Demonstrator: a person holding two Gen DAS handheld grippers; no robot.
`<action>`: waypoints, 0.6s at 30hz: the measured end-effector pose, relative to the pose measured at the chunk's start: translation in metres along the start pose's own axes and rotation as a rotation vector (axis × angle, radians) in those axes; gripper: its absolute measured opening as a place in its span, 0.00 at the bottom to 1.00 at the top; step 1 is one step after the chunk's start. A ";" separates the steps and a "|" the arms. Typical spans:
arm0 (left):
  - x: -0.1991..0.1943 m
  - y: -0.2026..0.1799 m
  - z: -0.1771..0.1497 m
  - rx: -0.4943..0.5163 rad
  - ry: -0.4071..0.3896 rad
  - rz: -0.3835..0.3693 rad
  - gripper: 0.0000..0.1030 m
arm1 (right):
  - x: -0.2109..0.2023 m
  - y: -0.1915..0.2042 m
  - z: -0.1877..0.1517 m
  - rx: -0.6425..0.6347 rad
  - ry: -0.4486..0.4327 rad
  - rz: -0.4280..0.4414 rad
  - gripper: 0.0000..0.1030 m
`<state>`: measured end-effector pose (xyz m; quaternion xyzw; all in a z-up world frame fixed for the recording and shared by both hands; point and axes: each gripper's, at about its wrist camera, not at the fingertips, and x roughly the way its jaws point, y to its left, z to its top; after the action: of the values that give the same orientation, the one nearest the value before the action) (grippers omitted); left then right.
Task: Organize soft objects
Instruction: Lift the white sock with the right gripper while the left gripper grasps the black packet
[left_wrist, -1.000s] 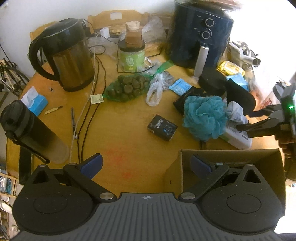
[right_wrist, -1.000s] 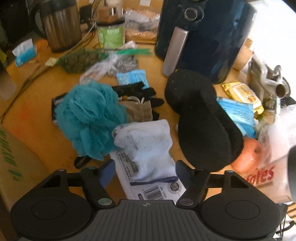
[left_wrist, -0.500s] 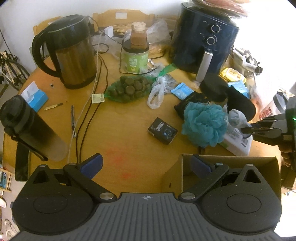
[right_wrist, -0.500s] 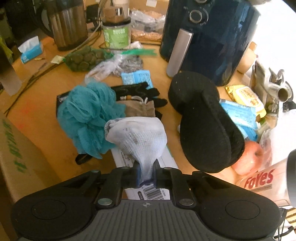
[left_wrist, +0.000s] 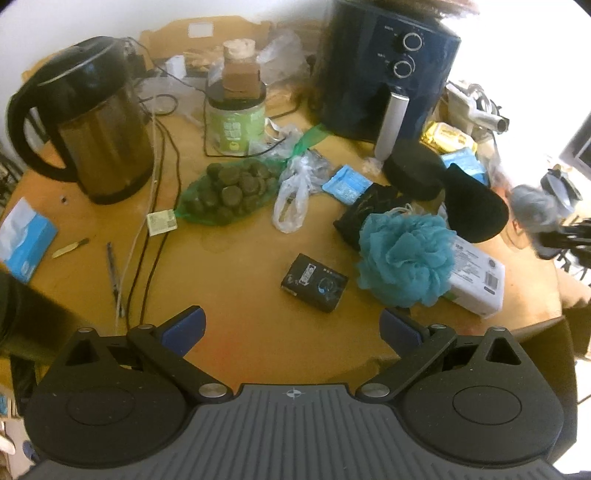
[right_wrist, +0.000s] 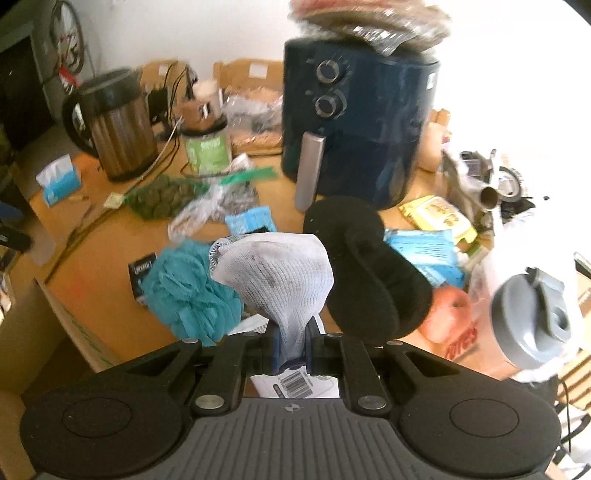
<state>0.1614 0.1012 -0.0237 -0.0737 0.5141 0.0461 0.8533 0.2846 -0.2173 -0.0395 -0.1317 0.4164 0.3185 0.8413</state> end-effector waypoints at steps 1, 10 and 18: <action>0.005 0.000 0.003 0.010 0.005 -0.005 1.00 | -0.006 0.000 -0.001 0.012 -0.007 -0.003 0.14; 0.069 -0.005 0.026 0.146 0.086 -0.093 1.00 | -0.044 0.004 -0.018 0.074 -0.042 -0.016 0.14; 0.132 -0.009 0.037 0.219 0.199 -0.152 0.92 | -0.067 0.011 -0.036 0.160 -0.071 -0.032 0.14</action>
<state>0.2568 0.0991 -0.1225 -0.0232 0.5911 -0.0826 0.8020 0.2249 -0.2549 -0.0085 -0.0594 0.4081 0.2750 0.8685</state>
